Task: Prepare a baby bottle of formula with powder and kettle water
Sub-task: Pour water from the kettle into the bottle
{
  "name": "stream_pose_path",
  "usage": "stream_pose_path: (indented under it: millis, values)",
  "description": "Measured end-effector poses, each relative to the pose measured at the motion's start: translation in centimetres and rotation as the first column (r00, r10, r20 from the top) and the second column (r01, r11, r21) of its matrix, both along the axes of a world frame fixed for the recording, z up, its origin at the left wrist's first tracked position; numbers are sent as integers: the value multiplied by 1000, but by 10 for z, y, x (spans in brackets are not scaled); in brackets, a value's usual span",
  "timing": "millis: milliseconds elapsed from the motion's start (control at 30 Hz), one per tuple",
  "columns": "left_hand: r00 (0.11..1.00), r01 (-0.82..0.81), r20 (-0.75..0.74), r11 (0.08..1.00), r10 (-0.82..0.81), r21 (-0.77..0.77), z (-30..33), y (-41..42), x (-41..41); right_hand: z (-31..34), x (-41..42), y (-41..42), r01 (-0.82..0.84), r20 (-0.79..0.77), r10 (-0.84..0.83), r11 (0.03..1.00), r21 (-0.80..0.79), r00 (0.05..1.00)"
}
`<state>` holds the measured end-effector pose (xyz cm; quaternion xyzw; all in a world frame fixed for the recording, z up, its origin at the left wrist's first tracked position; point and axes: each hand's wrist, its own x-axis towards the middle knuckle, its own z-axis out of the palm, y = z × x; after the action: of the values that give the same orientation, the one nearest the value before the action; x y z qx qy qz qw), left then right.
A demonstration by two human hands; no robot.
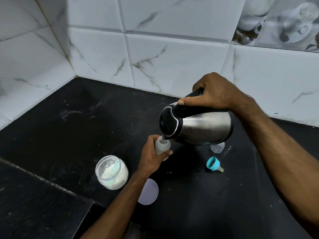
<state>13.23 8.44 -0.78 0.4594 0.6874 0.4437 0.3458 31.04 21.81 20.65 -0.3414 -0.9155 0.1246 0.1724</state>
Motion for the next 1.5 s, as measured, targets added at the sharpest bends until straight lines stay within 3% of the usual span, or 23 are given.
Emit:
stream_pose_path:
  millis: [1500]
  values:
    - [1000, -24, 9, 1000, 24, 7, 0, -4, -5, 6, -5, -6, -7, 32, 7, 1000, 20, 999]
